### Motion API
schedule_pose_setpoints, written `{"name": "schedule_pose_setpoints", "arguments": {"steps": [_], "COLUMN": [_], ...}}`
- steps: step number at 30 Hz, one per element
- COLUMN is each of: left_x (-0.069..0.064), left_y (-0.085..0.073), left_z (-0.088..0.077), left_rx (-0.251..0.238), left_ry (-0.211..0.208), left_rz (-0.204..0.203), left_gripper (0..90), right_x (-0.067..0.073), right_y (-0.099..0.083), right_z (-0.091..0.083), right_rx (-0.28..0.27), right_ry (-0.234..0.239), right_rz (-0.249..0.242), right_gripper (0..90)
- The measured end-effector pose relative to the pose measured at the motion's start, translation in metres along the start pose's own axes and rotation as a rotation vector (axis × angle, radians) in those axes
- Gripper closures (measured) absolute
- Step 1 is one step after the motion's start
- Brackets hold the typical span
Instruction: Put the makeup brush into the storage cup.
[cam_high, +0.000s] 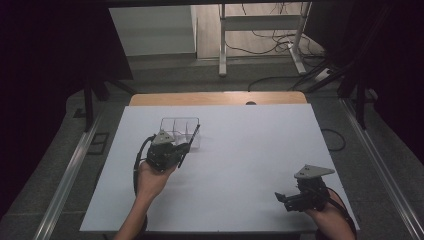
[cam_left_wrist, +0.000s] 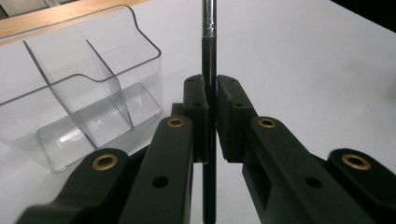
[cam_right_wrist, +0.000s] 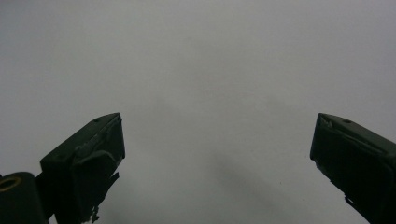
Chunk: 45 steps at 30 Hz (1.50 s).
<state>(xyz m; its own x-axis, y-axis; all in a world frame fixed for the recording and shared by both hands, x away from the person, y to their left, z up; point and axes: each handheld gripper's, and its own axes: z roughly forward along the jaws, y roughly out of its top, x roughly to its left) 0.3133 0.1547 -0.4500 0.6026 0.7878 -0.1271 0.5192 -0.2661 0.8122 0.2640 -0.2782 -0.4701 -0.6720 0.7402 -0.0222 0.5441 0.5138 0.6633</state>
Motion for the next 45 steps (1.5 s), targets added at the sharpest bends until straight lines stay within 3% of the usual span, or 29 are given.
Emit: {"name": "schedule_pose_setpoints", "arguments": {"steps": [9, 45], "left_x": [0.005, 0.023], "left_y": [0.002, 0.017], "left_z": [-0.004, -0.003], "left_rx": [-0.047, -0.110], "left_ry": [0.014, 0.054], "left_rz": [-0.023, -0.046], "left_gripper": [83.9, 83.8], "right_x": [0.000, 0.000], "right_y": [0.000, 0.000], "right_z": [0.000, 0.001], "right_rx": [0.002, 0.011], "right_ry": [0.001, 0.001], "right_rz": [0.000, -0.004], "right_gripper": [3.3, 3.3]}}
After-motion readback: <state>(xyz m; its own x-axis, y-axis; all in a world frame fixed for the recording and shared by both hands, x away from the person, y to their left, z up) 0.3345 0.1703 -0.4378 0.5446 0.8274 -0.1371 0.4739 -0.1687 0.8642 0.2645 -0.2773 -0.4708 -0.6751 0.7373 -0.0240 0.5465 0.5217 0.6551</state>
